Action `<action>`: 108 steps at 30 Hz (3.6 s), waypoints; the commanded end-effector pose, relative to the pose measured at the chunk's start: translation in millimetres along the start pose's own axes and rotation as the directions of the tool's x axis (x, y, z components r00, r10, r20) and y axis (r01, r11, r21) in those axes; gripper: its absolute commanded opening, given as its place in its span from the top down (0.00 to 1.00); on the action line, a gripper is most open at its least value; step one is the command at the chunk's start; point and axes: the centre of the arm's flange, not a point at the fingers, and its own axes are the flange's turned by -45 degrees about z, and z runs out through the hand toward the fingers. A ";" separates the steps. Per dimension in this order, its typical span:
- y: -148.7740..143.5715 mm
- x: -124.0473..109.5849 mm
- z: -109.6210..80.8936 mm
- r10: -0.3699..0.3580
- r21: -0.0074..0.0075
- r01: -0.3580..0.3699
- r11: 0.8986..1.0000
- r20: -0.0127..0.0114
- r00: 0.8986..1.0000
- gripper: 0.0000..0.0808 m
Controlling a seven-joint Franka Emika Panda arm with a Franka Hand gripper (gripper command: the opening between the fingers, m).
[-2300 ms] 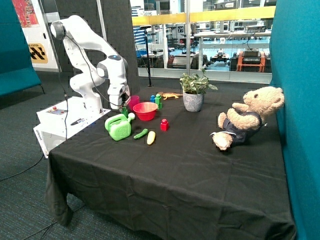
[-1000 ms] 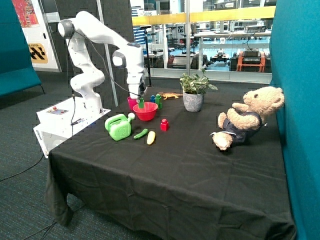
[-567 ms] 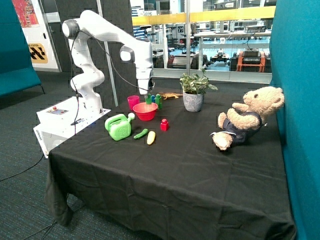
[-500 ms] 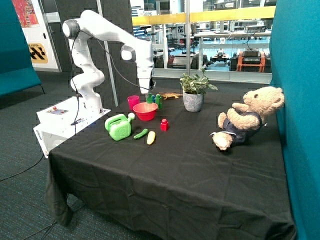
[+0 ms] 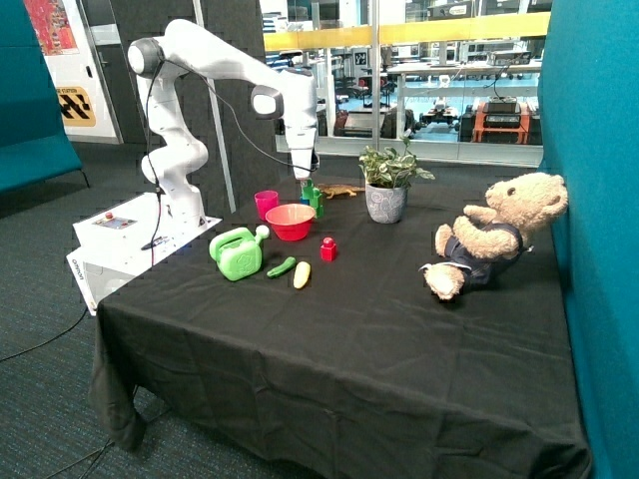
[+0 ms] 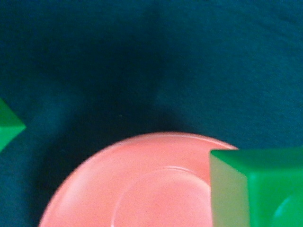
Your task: Stack green blocks
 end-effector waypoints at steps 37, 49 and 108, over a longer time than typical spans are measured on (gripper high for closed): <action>-89.8 44.2 11.5 -0.131 -0.008 0.131 0.991 -0.004 0.991 1.00; -109.5 48.9 13.1 -0.166 -0.008 0.166 0.986 -0.004 0.986 1.00; -139.3 21.4 14.8 -0.192 -0.008 0.192 0.981 -0.004 0.981 1.00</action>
